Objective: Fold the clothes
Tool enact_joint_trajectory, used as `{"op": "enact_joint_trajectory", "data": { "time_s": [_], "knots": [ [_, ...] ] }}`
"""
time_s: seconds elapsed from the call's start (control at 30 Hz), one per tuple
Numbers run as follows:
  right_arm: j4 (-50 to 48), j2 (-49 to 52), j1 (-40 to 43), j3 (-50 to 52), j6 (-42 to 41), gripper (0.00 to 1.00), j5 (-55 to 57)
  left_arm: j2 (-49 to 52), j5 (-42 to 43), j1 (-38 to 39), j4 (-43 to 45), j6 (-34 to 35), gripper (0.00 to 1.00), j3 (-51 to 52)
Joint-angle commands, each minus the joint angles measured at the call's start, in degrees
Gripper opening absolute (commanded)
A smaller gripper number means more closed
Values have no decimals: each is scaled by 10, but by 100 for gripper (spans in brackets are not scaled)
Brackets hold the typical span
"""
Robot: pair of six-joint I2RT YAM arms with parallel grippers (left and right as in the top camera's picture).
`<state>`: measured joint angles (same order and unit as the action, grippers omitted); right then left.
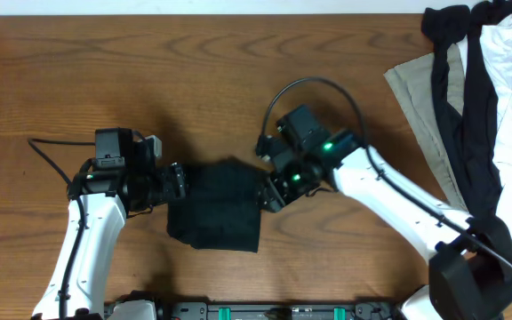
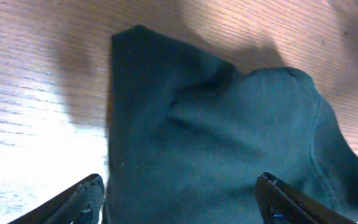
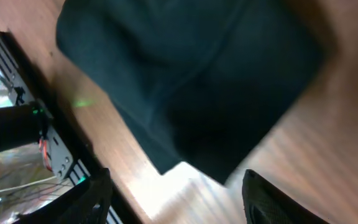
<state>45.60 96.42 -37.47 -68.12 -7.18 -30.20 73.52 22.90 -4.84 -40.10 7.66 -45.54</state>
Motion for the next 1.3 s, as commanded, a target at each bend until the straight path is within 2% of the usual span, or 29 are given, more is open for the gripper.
{"op": "enact_joint_trajectory", "data": {
  "time_s": [0.0,0.47,0.73,1.13,1.2,1.27],
  "knots": [
    [-13,3,-22,15,-52,65,-11,3,-22,-3,-2,-1,80,3],
    [-28,3,-73,29,-128,58,55,3,-22,-3,-8,-1,80,3],
    [-26,3,-90,53,-243,59,146,3,-22,-3,-10,-2,80,3],
    [-96,3,-95,54,-271,59,129,3,-22,-3,-11,-2,80,3],
    [-96,3,-97,54,-286,57,126,3,-22,-3,-11,-2,80,3],
    [-97,3,-101,54,-298,47,126,3,-22,-3,-11,-2,80,3]
  ]
}}
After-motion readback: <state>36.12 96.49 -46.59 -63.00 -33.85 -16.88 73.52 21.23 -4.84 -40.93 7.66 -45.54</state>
